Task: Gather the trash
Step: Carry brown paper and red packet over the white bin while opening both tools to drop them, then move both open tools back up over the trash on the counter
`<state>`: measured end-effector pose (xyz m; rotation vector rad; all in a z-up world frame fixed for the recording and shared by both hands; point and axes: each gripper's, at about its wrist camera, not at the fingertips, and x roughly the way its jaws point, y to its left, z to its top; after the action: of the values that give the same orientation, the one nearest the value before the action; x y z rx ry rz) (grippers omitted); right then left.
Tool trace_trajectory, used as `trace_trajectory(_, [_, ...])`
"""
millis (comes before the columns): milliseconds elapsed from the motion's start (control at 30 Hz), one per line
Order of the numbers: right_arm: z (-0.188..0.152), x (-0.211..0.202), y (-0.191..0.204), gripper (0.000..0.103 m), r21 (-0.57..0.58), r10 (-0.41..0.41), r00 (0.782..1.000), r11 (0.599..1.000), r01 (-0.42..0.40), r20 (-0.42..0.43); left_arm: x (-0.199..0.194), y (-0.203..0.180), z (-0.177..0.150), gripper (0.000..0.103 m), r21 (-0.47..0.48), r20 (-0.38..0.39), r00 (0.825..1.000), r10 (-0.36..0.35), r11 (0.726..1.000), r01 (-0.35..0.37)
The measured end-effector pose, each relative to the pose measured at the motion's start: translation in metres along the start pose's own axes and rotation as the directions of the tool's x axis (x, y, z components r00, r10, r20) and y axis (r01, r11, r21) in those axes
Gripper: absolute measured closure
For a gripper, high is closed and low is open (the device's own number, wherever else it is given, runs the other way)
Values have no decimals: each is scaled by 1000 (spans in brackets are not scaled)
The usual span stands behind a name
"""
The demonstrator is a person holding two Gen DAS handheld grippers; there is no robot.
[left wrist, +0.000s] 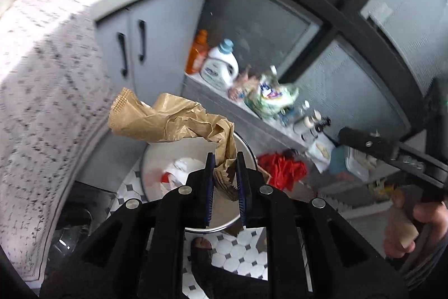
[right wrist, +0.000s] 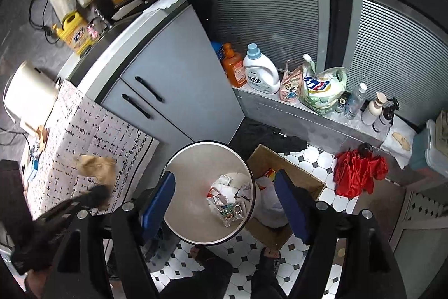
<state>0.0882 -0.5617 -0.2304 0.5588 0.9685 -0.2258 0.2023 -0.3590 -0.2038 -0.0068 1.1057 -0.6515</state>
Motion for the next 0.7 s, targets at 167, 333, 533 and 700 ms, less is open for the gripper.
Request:
trace_trajectory(167, [-10,-6,-9,28,21,25,999,999,-25,33,27,-13,-1,86,20,-78,997,-5,1000,6])
trace_trajectory(333, [-20,-3,-15,28,37,41,999,998,-42,29,30,-9,-1,52,4,-95,995,-20,1000,21])
trace_trajectory(533, [-22,8,-14,28,44,63,998,997,-63,8,17,0,2,41,-16,-80,995,-61,998,60])
trace_trajectory(700, [-17,13,-3,28,23,81,997,996,-81,2,0,11,4,40,-50,-45,998,-52,997,50])
